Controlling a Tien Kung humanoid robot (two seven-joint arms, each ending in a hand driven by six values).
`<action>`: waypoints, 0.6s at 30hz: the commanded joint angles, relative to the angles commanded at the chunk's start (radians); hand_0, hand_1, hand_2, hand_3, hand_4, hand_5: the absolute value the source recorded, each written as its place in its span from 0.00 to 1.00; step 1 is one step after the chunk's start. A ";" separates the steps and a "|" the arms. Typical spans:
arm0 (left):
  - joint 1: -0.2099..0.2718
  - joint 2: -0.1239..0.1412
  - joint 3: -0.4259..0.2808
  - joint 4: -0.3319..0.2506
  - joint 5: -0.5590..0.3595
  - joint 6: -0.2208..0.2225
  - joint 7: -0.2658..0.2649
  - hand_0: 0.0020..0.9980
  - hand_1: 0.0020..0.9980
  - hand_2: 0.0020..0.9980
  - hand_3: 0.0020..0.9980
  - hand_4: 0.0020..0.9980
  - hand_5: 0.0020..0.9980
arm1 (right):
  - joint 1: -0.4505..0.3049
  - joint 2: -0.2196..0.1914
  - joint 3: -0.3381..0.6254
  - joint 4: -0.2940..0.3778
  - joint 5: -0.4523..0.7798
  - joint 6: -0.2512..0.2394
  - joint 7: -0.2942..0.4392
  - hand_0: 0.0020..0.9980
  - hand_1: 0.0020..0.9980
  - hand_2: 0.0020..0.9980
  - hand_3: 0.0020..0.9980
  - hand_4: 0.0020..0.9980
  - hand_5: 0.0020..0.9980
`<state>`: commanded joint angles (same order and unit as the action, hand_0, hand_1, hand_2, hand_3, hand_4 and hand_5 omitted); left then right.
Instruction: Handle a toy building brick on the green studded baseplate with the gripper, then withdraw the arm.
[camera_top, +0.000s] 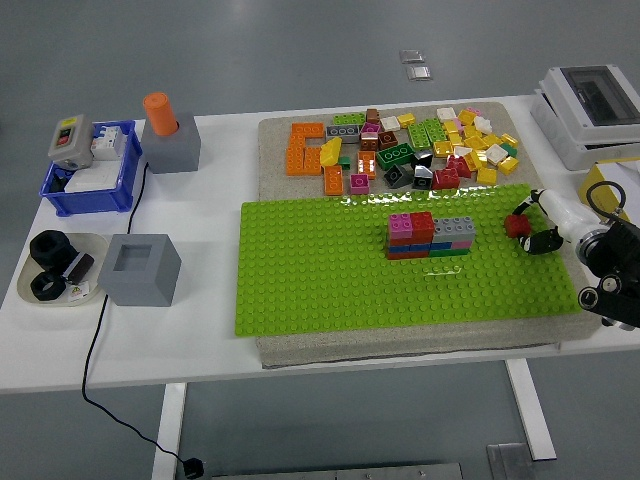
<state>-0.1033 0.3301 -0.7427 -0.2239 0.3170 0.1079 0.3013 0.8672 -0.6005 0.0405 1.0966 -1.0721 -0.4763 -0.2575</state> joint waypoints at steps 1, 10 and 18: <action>0.000 0.000 0.000 0.000 0.000 0.000 0.000 0.77 0.73 0.71 0.82 0.82 0.54 | 0.000 -0.001 0.005 0.003 -0.003 -0.001 -0.001 0.81 0.96 0.95 0.55 0.58 0.00; -0.001 -0.001 -0.001 0.001 0.003 -0.001 -0.001 0.77 0.73 0.71 0.82 0.82 0.54 | -0.023 -0.029 0.158 0.118 -0.131 -0.034 -0.034 0.81 0.95 0.95 0.55 0.55 0.00; 0.003 -0.001 0.002 0.001 0.000 -0.001 -0.001 0.77 0.73 0.71 0.82 0.82 0.54 | -0.076 -0.061 0.246 0.233 -0.211 -0.041 -0.066 0.81 0.95 0.95 0.54 0.55 0.00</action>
<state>-0.0999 0.3286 -0.7410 -0.2224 0.3169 0.1069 0.3003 0.7911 -0.6616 0.2868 1.3296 -1.2833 -0.5176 -0.3239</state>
